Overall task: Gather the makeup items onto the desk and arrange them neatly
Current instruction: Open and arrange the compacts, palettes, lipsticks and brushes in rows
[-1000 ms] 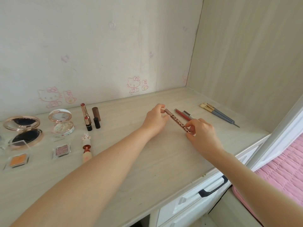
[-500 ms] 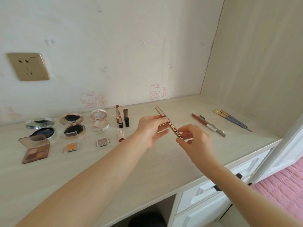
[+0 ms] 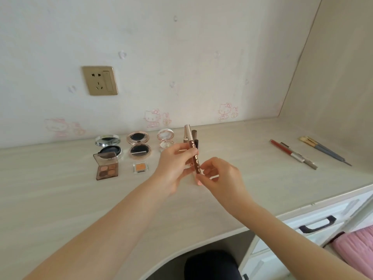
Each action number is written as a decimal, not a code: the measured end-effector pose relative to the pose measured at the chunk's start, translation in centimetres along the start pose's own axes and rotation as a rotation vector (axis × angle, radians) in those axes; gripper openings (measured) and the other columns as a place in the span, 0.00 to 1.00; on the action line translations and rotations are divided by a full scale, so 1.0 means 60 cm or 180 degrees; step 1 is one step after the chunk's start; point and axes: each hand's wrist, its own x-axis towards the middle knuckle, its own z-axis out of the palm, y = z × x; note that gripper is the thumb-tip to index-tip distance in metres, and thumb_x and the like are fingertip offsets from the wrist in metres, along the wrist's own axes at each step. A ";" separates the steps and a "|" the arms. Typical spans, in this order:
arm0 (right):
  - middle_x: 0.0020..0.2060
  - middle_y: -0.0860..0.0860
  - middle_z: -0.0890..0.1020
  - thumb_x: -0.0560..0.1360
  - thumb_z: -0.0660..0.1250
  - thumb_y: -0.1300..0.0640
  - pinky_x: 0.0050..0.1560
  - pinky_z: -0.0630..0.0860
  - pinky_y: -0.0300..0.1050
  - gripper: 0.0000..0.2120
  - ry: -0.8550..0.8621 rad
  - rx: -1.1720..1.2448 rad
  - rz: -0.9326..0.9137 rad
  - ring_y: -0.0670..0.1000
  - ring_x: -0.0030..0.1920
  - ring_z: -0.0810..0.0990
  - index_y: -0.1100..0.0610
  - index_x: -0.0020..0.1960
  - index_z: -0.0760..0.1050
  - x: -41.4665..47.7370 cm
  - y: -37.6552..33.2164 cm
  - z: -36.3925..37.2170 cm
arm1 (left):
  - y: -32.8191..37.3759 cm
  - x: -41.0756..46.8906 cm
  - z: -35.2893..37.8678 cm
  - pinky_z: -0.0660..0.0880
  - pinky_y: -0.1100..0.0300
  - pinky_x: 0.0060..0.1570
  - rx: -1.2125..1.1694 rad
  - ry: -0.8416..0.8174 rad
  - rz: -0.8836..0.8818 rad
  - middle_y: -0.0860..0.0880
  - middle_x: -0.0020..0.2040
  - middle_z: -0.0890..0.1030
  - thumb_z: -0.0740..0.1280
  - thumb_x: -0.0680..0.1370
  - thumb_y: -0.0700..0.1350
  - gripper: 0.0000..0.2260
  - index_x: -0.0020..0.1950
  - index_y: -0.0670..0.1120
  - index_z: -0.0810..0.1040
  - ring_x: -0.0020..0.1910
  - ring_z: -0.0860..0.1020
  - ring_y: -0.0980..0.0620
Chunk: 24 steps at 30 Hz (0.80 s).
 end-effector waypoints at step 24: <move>0.24 0.50 0.77 0.75 0.69 0.55 0.27 0.70 0.35 0.11 -0.0811 0.1312 0.0979 0.45 0.23 0.72 0.61 0.37 0.80 -0.003 -0.058 0.105 | -0.060 -0.081 -0.213 0.71 0.70 0.43 0.3323 0.0163 0.2168 0.57 0.41 0.78 0.76 0.68 0.38 0.11 0.45 0.48 0.78 0.41 0.76 0.60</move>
